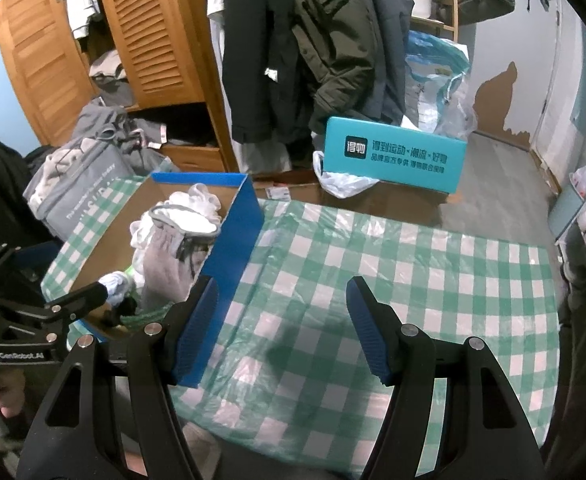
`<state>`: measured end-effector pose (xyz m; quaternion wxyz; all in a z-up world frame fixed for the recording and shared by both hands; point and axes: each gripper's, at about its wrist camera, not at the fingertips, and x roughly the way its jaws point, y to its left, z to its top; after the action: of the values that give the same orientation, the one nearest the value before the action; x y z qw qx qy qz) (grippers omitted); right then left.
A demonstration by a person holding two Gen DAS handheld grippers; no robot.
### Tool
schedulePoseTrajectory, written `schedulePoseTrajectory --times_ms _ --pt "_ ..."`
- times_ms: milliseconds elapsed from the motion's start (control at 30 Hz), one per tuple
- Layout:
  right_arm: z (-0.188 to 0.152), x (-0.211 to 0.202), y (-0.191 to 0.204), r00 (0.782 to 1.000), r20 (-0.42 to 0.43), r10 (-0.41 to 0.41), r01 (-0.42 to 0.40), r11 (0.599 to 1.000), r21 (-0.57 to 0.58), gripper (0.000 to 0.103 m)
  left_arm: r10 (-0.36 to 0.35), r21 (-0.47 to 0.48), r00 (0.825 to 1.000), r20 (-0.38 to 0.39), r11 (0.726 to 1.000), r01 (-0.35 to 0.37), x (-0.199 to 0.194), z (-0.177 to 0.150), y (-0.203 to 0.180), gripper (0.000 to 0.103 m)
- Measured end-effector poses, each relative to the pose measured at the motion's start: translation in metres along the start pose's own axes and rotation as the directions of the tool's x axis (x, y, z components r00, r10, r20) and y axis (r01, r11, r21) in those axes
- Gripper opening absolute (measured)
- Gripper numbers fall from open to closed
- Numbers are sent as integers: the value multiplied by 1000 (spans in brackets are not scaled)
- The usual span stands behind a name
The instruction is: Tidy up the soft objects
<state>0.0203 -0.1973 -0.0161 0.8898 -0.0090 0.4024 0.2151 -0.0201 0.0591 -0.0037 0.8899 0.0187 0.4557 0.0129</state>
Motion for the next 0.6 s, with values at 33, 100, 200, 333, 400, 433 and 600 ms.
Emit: schedulePoseTrajectory --times_ms 33,100,200,333,400,433,600 --pt "0 0 0 1000 -1 0 0 1000 0 66 1 1 1000 -5 1000 -1 1 0 0 102" --pt "-2 1 0 1000 -2 1 -1 1000 0 66 -2 5 1000 -8 1000 2 2 0 -1 102" --pt "-2 1 -1 1000 -1 1 -1 1000 -1 66 -2 9 1000 -6 1000 2 1 0 -2 102" --pt "-2 1 -1 1000 -2 2 -2 1000 0 66 -1 16 1000 -5 1000 1 2 0 -3 102" --pt "-2 1 -1 1000 -2 3 -3 1000 1 66 1 16 1000 -7 1000 -1 2 0 -4 102" --pt "-2 1 -2 1000 -2 3 -3 1000 0 66 1 16 1000 -12 1000 -1 2 -1 -4 102" --pt "-3 1 -2 1000 1 3 -3 1000 -4 66 0 23 1000 -11 1000 0 1 -2 -5 102"
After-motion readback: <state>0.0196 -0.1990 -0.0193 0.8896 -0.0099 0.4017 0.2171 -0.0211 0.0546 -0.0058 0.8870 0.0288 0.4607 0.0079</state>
